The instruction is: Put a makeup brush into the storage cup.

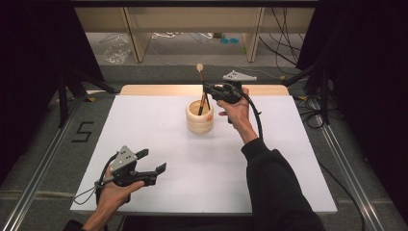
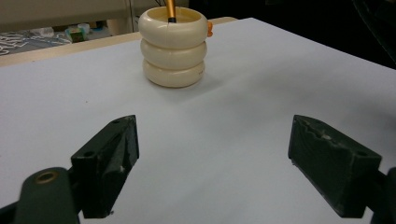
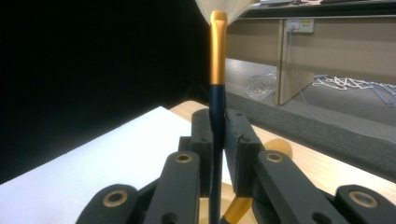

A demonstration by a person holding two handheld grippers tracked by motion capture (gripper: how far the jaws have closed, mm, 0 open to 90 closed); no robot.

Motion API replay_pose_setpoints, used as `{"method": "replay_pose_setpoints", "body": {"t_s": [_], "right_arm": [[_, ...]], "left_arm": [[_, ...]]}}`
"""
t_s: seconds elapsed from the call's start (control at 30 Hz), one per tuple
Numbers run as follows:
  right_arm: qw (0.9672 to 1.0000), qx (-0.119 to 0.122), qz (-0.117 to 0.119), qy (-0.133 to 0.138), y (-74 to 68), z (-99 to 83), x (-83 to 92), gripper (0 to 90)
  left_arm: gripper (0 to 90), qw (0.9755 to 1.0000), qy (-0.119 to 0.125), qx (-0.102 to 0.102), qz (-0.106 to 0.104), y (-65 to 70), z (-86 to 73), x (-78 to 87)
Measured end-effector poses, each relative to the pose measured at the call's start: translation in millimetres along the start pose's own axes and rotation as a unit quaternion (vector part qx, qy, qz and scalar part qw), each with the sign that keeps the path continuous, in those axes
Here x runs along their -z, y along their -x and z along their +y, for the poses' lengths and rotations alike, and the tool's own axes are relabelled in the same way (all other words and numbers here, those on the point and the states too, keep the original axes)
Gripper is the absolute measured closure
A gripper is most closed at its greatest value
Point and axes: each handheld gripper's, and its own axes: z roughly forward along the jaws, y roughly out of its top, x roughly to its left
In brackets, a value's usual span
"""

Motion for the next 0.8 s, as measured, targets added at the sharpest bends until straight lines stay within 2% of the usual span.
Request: {"method": "replay_pose_setpoints", "body": {"t_s": [0.03,0.07,0.13,0.2,0.3,0.33,0.37,0.4,0.47,0.53,0.8], "right_arm": [[1.0000,-0.003,0.001,0.001,0.3,-0.5,-0.5,83.4],[1.0000,0.004,-0.004,0.002,1.4,-0.6,-0.8,83.5],[1.0000,-0.006,-0.004,0.004,1.9,-0.9,-1.5,83.4],[1.0000,0.002,-0.006,0.004,2.8,0.0,-2.1,83.5],[1.0000,-0.005,-0.002,0.000,0.3,2.4,-3.1,83.5],[1.0000,0.004,-0.005,0.001,0.2,3.6,-4.0,83.5],[1.0000,0.004,-0.002,0.002,-0.3,4.0,-5.0,83.4],[1.0000,0.002,-0.003,-0.001,-1.5,4.9,-5.9,83.4],[0.9999,0.011,-0.004,0.002,-2.2,6.1,-8.8,83.5],[1.0000,0.007,-0.004,-0.005,-3.9,5.8,-10.5,83.4],[0.9998,0.012,-0.008,-0.010,-2.5,0.5,-16.2,83.4]], "left_arm": [[16.1,1.0000,0.000,0.000,0.000,-0.1,0.0,0.0],[16.1,1.0000,-0.001,-0.001,0.000,-0.3,0.0,0.0],[16.1,1.0000,0.000,-0.002,-0.001,-0.1,0.0,0.0],[16.1,1.0000,0.000,-0.002,-0.001,0.0,0.0,-0.1],[16.1,1.0000,0.000,-0.002,-0.001,-0.2,0.0,-0.1],[16.1,1.0000,0.000,0.002,-0.001,0.3,-0.2,-0.1],[16.1,0.9997,0.002,0.017,-0.015,1.8,-0.8,-1.5],[16.1,1.0000,0.000,0.007,0.004,0.9,-0.3,0.1],[16.1,1.0000,0.001,0.009,0.002,1.2,-0.4,0.1],[16.1,1.0000,0.001,0.000,0.001,-0.1,0.0,0.6],[16.1,1.0000,0.000,0.000,0.001,-0.2,0.1,0.5]]}}
